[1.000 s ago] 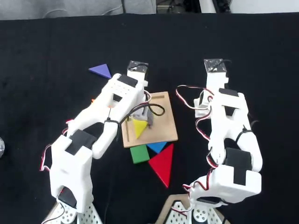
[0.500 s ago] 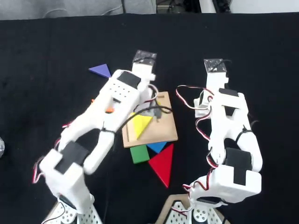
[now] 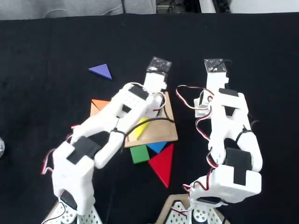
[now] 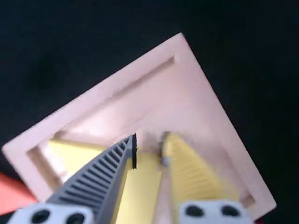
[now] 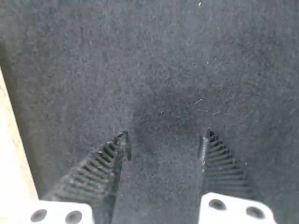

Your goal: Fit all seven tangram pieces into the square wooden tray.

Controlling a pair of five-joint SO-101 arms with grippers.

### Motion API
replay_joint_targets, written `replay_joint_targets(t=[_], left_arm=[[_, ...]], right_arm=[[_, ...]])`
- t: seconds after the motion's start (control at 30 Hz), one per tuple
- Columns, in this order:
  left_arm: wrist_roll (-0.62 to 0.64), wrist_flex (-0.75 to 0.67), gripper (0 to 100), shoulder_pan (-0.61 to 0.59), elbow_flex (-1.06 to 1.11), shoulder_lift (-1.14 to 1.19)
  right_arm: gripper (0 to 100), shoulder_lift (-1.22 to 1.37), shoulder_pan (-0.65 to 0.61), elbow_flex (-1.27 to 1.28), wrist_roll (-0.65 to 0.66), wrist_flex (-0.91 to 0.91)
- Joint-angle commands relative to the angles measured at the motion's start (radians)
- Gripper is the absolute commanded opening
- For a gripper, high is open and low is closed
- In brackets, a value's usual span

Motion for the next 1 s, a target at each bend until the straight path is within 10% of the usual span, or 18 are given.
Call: replay_joint_targets(t=[0.0,0.37,0.97], left_arm=[[-0.025,-0.012,6,0.010,-0.088,0.040],[-0.146,0.331,7,-0.005,-0.223,0.058],[-0.204,0.345,7,-0.117,-0.232,0.057]], right_arm=[[23.7,-0.002,0.017,-0.064,-0.009,-0.017],[23.7,-0.001,0.015,-0.064,-0.005,-0.017],[23.7,-0.001,0.012,-0.064,-0.003,-0.017]])
